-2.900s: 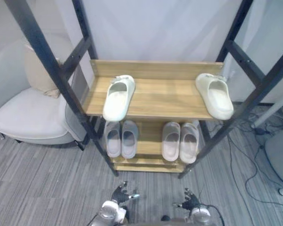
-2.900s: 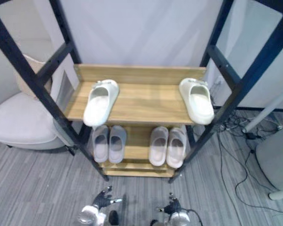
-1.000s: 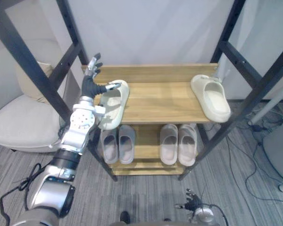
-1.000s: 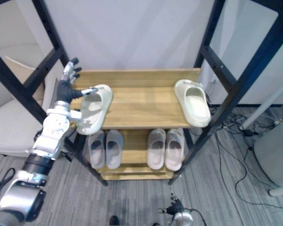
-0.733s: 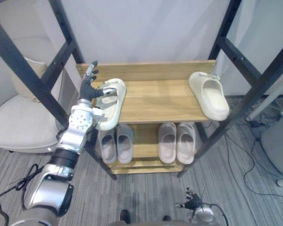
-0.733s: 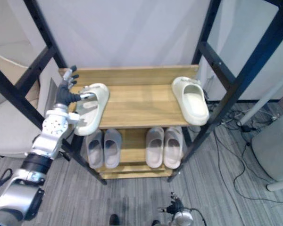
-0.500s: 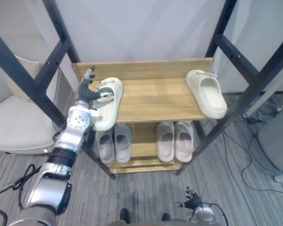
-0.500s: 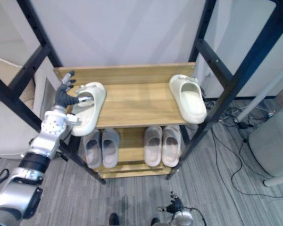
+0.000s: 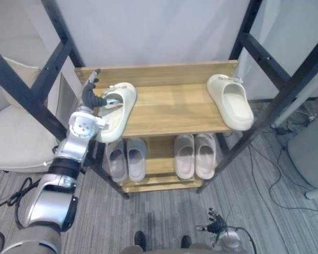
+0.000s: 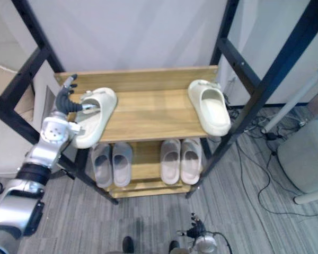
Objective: Organize the slippers on the shoe rack
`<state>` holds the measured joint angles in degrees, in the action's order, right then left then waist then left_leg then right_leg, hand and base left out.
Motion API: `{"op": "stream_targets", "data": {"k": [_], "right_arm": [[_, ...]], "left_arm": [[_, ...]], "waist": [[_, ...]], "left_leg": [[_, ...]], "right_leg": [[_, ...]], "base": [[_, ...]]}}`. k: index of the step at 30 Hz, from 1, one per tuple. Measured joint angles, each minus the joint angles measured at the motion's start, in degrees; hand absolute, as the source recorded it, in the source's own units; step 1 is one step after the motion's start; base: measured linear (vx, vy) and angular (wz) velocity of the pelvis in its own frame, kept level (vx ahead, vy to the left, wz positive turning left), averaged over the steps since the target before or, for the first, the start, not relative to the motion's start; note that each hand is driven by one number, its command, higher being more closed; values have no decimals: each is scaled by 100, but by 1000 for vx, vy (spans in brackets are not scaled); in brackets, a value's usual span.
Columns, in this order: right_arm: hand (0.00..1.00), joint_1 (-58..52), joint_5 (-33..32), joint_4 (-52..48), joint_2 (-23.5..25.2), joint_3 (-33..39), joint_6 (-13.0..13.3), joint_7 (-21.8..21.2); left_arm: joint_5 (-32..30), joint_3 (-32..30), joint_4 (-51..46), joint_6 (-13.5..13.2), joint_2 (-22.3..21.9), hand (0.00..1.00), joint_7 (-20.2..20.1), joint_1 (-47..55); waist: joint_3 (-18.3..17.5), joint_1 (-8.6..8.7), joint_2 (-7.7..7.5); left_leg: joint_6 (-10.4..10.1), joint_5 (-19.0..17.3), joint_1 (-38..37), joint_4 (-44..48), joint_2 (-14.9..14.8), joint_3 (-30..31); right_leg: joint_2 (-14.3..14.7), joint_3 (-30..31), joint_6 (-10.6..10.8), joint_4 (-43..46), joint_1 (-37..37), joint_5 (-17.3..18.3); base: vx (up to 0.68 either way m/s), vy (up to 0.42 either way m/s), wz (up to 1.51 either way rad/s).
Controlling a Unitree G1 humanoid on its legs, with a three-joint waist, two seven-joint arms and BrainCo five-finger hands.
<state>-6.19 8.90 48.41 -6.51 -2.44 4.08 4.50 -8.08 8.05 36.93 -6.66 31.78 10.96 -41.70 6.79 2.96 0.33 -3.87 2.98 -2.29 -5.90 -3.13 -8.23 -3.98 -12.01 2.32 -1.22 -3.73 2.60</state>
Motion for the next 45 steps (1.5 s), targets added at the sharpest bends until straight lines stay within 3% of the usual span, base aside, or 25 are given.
{"op": "stream_targets", "data": {"k": [9, 23, 29, 35, 39, 45], "right_arm": [[0, -4, -3, -18, 31, 19, 67, 1], [0, -3, -9, -26, 88, 55, 68, -1], [0, 5, -9, -25, 95, 54, 58, -2], [0, 82, -17, -45, 94, 56, 46, 2], [0, 111, -19, -82, 133, 92, 35, 19], [0, 105, -58, -88, 159, 213, -7, 20]], "left_arm": [[-1000, 161, 293, 228, 139, 100, -1, -367], [-1008, 314, 335, 247, 198, 100, -5, -380], [-840, 347, -256, 271, -269, 100, 26, -375], [-753, 861, -671, 218, -1156, 100, 128, -385], [-732, 986, -560, 220, -1305, 100, 132, -489], [-637, 983, 37, 255, -1348, 100, 222, -891]], "waist": [[32, 24, 24], [39, 47, 36], [46, 47, 47], [126, 193, 186], [130, 318, 194], [140, 336, 201]], "left_leg": [[-1, 0, 29, 1, -12, -84], [0, 1, -7, 2, -19, -214], [0, 2, -51, 2, -6, -235], [3, 0, -166, -2, 8, -232], [2, 0, -168, -3, -7, -239], [-14, -19, -168, -1, -21, -306]], "right_leg": [[5, 86, -2, 53, 92, -1], [3, 209, -26, 119, 163, -27], [-10, 241, -26, 152, 147, -28], [-28, 261, -28, 180, 65, -26], [-17, 265, -28, 178, 72, -26], [-4, 315, -27, 177, 99, -27]], "base": [[2, 3, -4], [-2, 4, -5], [1, 7, -2], [-14, 5, -4], [0, 0, 0], [12, 0, -3]]}}
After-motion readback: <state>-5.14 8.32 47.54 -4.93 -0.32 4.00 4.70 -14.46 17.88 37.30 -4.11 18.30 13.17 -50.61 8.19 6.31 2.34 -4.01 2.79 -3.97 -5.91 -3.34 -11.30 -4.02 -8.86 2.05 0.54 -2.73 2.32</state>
